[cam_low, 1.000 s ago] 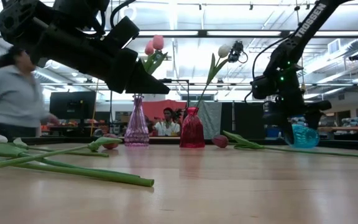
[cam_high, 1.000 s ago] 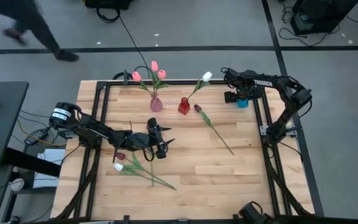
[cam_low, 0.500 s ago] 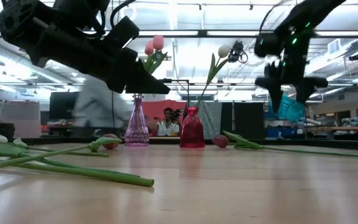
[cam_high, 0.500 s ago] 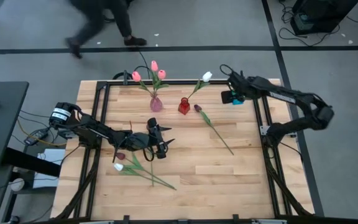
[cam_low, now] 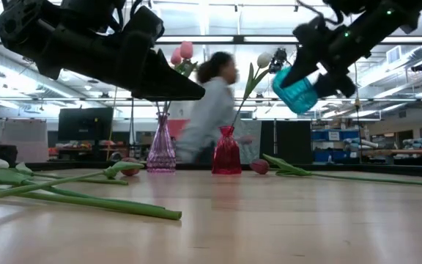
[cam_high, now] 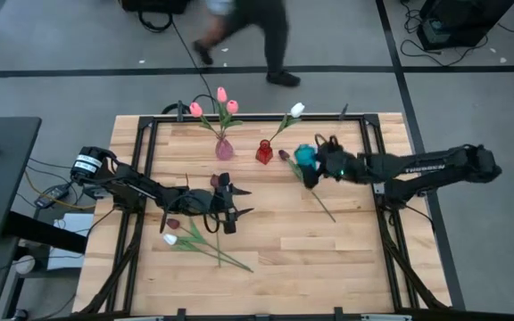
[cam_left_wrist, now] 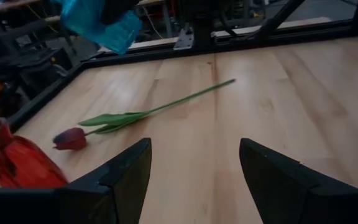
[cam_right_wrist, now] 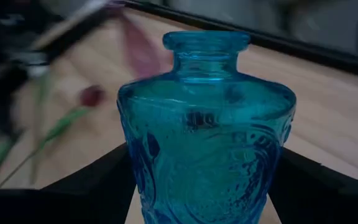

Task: Sort flowers into vase by color
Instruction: Move the blue vase to the center of the table

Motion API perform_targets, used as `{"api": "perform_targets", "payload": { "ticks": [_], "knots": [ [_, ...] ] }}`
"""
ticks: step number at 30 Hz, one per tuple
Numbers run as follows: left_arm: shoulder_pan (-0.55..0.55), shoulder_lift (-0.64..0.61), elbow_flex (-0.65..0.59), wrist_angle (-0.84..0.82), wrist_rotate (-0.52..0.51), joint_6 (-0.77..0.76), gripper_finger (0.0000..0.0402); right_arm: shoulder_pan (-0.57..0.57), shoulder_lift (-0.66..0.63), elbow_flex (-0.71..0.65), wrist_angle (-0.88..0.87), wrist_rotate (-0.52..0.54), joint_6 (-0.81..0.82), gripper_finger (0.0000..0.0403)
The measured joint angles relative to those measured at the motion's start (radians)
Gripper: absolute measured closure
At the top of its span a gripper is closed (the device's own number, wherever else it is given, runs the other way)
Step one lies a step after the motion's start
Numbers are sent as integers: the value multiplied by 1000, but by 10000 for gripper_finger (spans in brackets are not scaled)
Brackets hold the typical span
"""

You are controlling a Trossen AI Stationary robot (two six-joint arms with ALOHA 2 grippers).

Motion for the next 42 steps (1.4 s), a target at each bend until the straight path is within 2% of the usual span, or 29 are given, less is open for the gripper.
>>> {"api": "perform_targets", "payload": {
  "ticks": [7,13,18,26,30,37,42],
  "knots": [
    [0,0,0,-16,11,-95,153,158,116,-117,459,2,-260,87],
    [0,-19,1,-6,11,-169,153,212,303,-143,706,-9,-472,87],
    [7,-23,0,-9,11,-199,153,213,521,-142,938,-113,-516,87],
    [9,-23,0,-28,-39,-164,153,218,860,-113,1427,-135,-597,86],
    [11,-23,0,-64,-43,-146,153,217,976,-45,1469,-137,-632,81],
    [16,-23,0,-146,-76,-148,153,208,1049,14,1461,-134,-662,67],
    [16,-23,0,-161,-81,-147,153,201,1050,12,1433,-153,-651,22]
  ]
}}
